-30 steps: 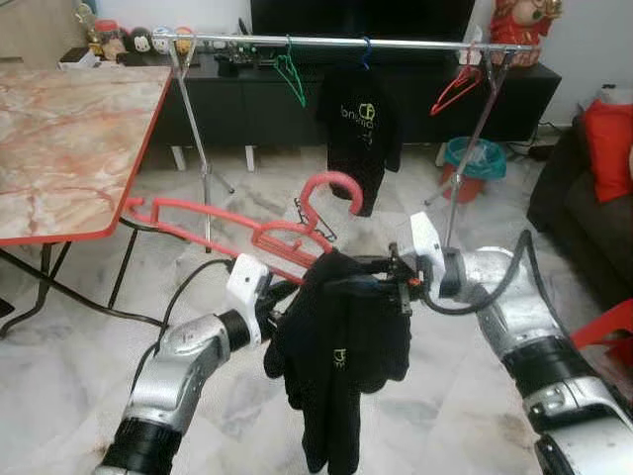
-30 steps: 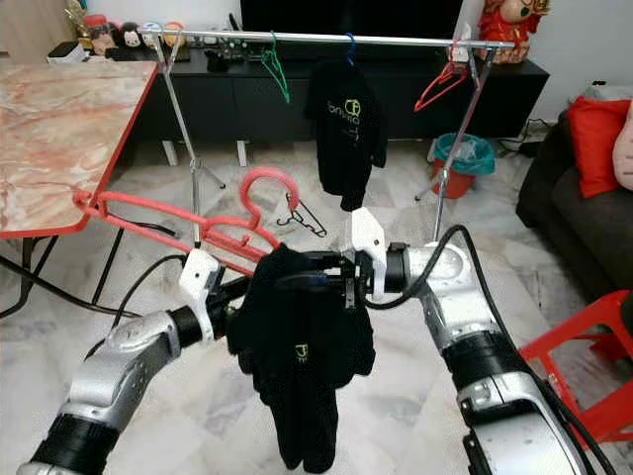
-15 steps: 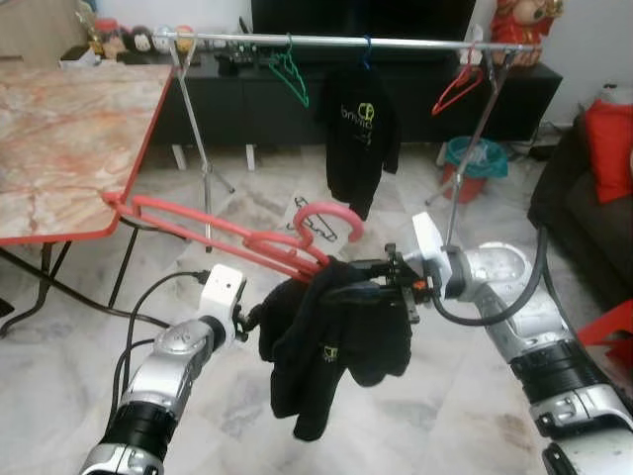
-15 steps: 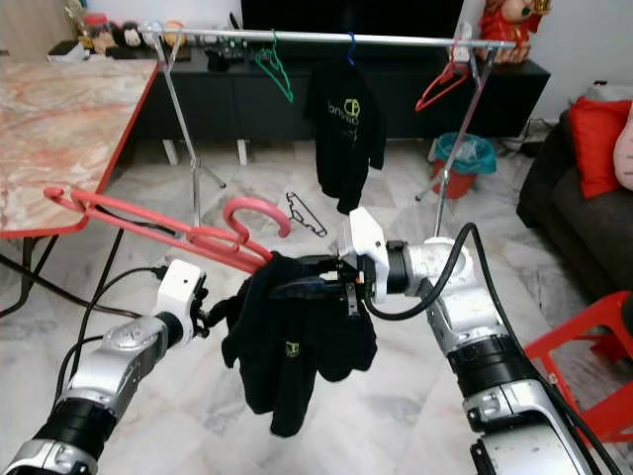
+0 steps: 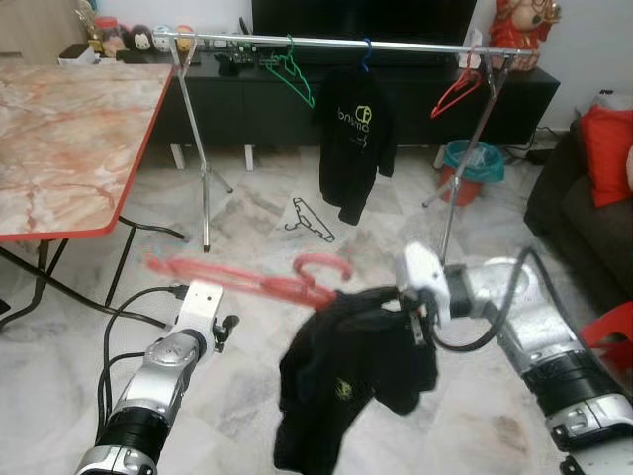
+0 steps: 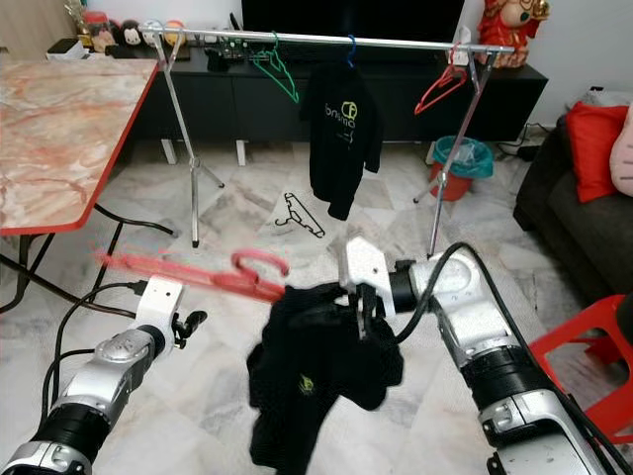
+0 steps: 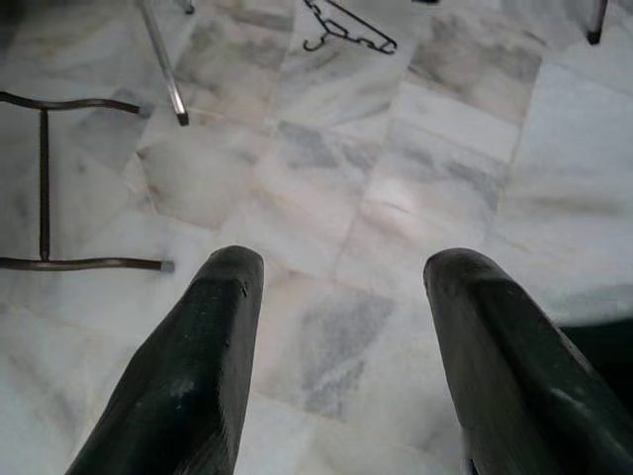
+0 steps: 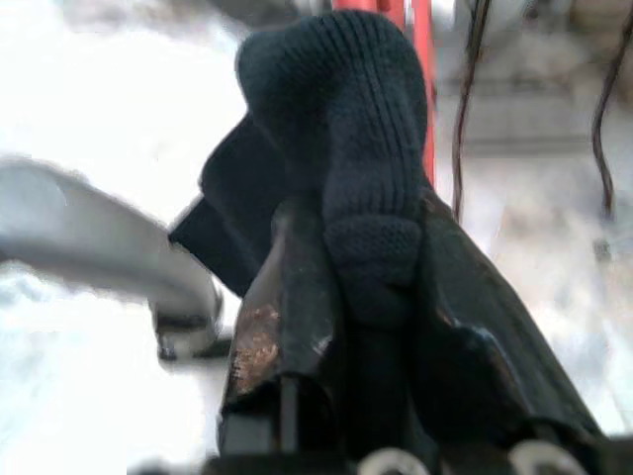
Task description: Hang hanger
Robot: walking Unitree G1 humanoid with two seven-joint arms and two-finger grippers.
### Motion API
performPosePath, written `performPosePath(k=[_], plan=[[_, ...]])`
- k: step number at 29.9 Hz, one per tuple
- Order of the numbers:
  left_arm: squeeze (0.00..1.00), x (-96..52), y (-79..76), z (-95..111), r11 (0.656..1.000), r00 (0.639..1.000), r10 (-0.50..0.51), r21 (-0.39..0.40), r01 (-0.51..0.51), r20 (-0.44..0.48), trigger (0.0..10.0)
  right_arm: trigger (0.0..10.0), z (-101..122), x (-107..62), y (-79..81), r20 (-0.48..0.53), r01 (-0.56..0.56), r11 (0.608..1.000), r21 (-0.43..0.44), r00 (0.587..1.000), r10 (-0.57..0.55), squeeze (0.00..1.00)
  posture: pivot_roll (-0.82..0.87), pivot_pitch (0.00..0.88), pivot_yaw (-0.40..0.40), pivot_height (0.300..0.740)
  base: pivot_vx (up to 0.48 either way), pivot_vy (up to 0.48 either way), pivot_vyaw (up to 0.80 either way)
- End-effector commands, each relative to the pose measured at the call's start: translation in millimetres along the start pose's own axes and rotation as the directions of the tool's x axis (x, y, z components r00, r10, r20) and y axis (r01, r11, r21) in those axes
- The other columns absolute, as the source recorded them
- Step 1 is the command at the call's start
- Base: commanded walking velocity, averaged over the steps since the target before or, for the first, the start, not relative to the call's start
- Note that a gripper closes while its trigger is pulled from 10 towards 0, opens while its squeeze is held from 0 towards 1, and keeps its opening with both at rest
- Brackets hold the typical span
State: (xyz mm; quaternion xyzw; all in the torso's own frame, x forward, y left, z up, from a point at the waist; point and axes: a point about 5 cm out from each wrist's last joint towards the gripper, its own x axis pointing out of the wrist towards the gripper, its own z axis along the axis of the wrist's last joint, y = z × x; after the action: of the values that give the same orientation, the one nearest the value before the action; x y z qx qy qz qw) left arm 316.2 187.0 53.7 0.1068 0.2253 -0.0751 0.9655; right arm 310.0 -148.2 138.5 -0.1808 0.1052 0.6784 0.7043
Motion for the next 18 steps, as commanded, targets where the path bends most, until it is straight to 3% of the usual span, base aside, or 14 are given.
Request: performPosePath(k=[1, 14, 17, 18], plan=[[0.00, -1.0, 3.3, 1, 1.000, 1.000, 0.014, 0.015, -0.014, 0.017, 10.0, 10.0, -8, -6.9, -4.1, -0.060, 0.074, 0.997, -0.002, 0.995, -0.074, 0.00, -0.02, 0.000, -0.059, 0.736, 0.000, 0.000, 0.00], [0.00, -1.1, 6.7, -9, 0.997, 0.999, 0.044, 0.059, -0.043, -0.014, 10.0, 10.0, -17, -20.0, -11.8, -0.070, 0.163, 0.986, 0.026, 0.985, -0.160, 0.00, -0.01, 0.000, -0.065, 0.736, 0.000, 0.000, 0.00], [0.00, -2.1, 2.4, -6, 0.997, 0.999, -0.006, -0.074, 0.009, 0.039, 10.0, 10.0, -8, -25.3, -17.0, 0.000, 0.176, 0.983, 0.047, 0.984, -0.177, 0.00, -0.01, 0.000, -0.066, 0.736, 0.000, 0.000, 0.00], [0.00, -2.1, 2.4, -6, 0.997, 0.999, -0.006, -0.074, 0.009, 0.039, 10.0, 10.0, -8, -25.3, -17.0, 0.000, 0.176, 0.983, 0.047, 0.984, -0.177, 0.00, -0.01, 0.000, -0.066, 0.736, 0.000, 0.000, 0.00]])
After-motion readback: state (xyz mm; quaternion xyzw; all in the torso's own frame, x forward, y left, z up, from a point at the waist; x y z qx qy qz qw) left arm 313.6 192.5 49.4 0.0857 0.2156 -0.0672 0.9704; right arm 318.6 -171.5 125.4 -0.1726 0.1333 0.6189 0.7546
